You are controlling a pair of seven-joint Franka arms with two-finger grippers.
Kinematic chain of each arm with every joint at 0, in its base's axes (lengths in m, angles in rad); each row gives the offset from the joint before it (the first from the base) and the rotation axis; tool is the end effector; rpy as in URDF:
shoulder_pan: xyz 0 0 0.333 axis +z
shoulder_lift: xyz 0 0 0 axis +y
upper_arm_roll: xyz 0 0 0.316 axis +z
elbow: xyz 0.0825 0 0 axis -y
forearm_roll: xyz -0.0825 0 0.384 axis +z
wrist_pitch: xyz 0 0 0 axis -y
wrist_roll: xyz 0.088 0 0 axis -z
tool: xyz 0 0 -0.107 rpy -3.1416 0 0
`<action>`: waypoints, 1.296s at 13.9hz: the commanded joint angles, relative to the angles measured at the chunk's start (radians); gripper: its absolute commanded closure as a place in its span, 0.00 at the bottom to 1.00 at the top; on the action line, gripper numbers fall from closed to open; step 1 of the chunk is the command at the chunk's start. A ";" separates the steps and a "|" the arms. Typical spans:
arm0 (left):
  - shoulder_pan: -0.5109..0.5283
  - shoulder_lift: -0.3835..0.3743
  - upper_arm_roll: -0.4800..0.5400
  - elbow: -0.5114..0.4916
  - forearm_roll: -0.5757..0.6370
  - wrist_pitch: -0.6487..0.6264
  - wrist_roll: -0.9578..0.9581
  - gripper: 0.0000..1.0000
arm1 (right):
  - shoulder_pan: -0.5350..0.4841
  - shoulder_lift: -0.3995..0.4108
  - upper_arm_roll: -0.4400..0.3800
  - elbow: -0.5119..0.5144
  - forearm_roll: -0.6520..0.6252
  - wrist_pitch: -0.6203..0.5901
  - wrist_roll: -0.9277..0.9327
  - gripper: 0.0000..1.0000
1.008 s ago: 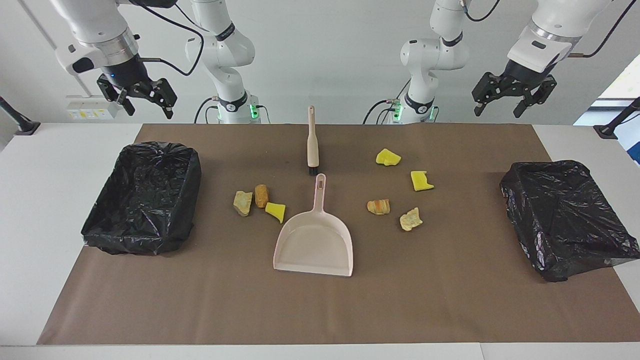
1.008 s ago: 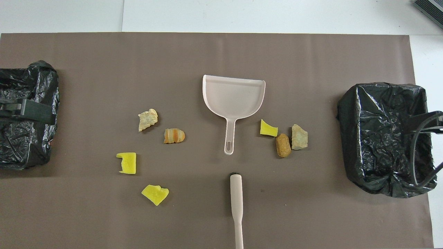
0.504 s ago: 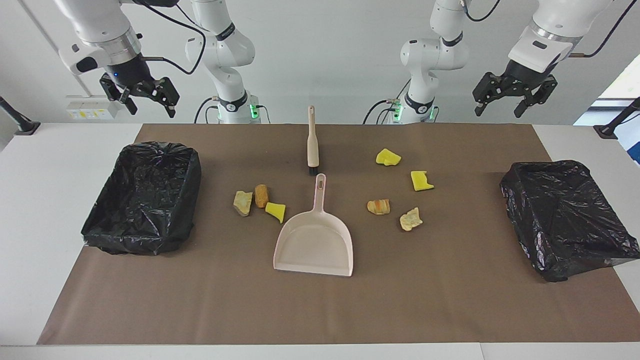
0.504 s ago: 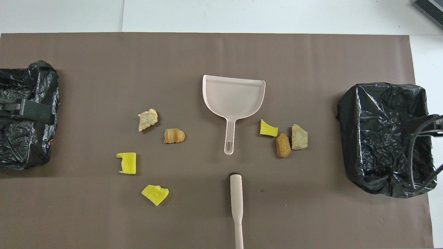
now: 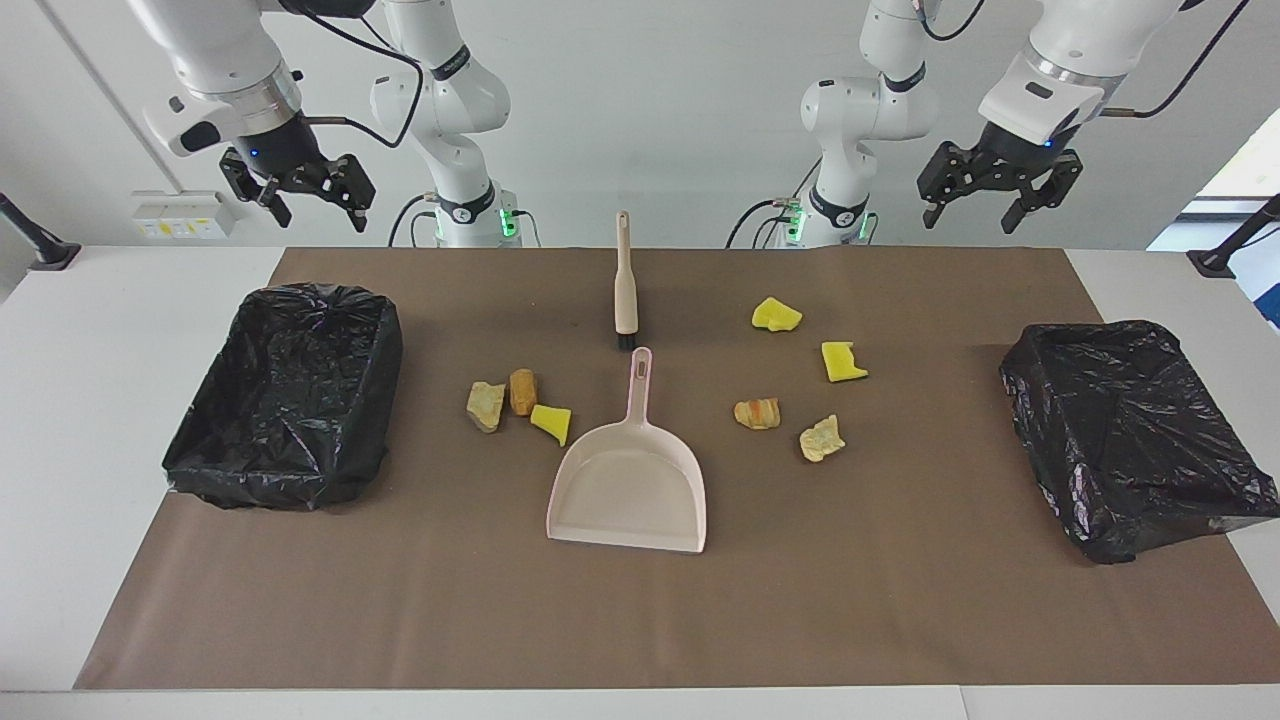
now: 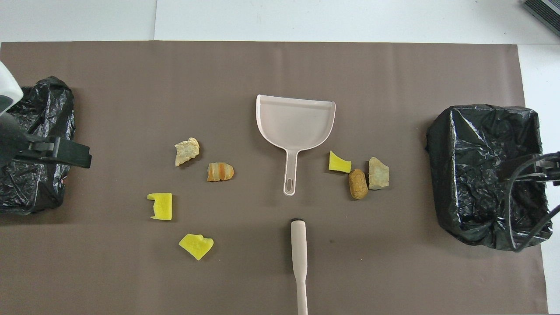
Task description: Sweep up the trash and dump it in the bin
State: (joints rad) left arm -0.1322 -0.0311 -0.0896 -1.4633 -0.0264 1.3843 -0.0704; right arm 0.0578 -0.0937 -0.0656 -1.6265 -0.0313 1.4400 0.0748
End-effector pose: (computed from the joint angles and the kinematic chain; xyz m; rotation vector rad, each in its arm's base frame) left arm 0.5106 -0.1194 0.6750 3.1151 -0.2428 -0.0795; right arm 0.5109 -0.0094 0.6376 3.1073 -0.1316 -0.1433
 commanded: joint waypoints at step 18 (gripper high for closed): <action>-0.782 -0.118 -0.110 -0.847 -0.014 0.793 -0.843 0.00 | 0.286 0.620 0.052 0.327 0.338 0.325 0.563 0.00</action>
State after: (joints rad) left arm -0.8269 -0.1804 -0.2203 -2.2731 -0.0328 2.0861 -0.8166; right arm 0.3492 0.4933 -0.0135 -1.3276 0.2339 1.7266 0.6262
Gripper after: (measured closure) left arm 0.000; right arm 0.000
